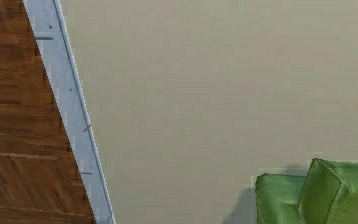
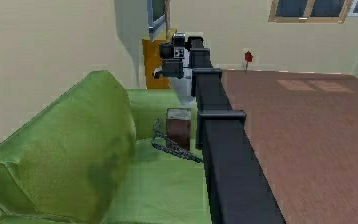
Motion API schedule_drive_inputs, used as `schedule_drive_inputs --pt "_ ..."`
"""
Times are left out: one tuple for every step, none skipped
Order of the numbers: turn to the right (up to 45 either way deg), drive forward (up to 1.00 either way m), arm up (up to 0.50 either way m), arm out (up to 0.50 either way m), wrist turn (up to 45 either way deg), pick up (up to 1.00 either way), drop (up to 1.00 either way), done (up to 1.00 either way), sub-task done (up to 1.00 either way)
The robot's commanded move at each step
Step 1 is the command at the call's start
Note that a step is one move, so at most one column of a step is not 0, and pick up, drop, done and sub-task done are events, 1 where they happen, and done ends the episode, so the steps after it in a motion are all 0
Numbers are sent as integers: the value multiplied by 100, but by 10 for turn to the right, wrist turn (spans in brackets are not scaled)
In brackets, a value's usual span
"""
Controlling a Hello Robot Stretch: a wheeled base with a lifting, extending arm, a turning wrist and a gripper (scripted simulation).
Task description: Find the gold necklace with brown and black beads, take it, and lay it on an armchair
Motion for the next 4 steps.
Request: schedule_drive_inputs --pt "0 0 -26 0 0 0 0 0 0" --pt "0 0 -32 0 0 0 0 0 0" --pt "0 0 0 0 0 0 100 0 0" --pt "0 0 10 0 0 0 0 0 0"
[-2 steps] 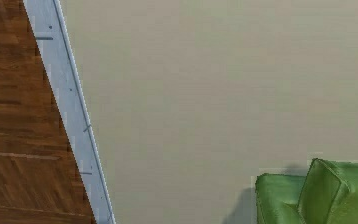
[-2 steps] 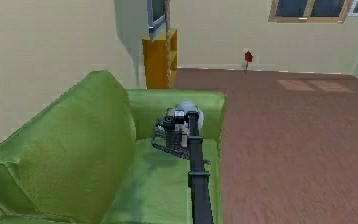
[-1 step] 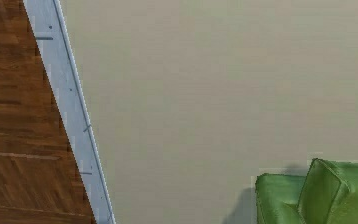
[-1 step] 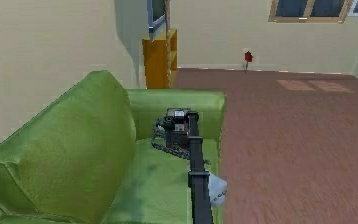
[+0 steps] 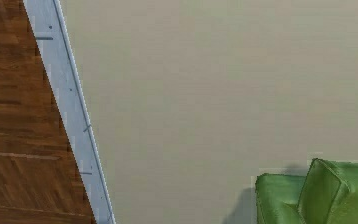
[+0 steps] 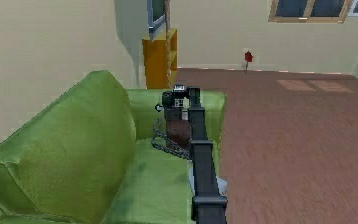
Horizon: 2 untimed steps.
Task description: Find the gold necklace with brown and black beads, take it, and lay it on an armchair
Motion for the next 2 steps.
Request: schedule_drive_inputs --pt "0 0 0 -8 0 0 0 0 0" --pt "0 0 0 0 0 0 0 100 0"
